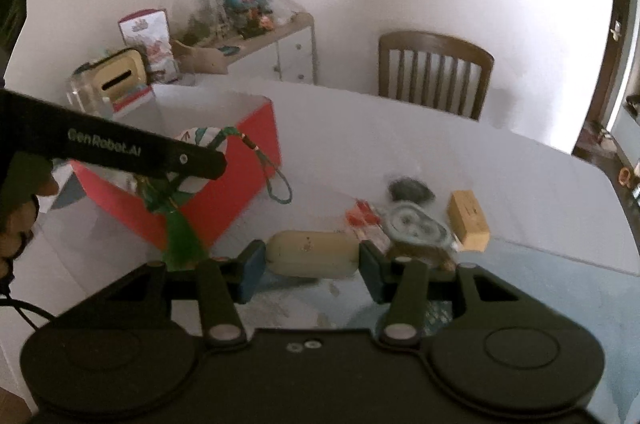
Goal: Organize objects
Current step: 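Carry the green doll into the box with the left gripper while the right gripper drops the sponge roll in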
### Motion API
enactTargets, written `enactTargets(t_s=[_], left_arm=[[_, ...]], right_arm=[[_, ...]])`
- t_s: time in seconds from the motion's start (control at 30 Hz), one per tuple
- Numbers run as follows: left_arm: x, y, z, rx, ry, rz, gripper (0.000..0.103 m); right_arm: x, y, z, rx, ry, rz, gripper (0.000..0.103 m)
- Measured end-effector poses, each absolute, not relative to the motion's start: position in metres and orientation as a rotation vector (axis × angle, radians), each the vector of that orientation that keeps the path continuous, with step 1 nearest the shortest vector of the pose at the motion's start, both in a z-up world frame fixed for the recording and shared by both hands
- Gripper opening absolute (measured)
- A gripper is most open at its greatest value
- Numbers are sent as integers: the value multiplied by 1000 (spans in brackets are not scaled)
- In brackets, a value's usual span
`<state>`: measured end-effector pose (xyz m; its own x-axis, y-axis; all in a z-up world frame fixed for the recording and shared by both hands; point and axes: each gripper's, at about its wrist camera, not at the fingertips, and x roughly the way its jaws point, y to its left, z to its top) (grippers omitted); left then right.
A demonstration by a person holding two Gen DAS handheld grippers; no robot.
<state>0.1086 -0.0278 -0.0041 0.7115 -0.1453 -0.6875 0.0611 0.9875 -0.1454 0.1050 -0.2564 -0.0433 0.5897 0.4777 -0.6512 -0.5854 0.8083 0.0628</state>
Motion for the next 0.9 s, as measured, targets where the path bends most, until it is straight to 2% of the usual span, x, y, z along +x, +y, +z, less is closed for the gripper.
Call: enactTargets(t_s=[0.4, 0.9], left_arm=[[117, 64, 37, -111, 694, -12, 65], [150, 154, 6, -56, 744, 95, 65]], right_arm=[[109, -188, -15, -196, 642, 670, 50], [132, -90, -20, -245, 658, 717, 50]])
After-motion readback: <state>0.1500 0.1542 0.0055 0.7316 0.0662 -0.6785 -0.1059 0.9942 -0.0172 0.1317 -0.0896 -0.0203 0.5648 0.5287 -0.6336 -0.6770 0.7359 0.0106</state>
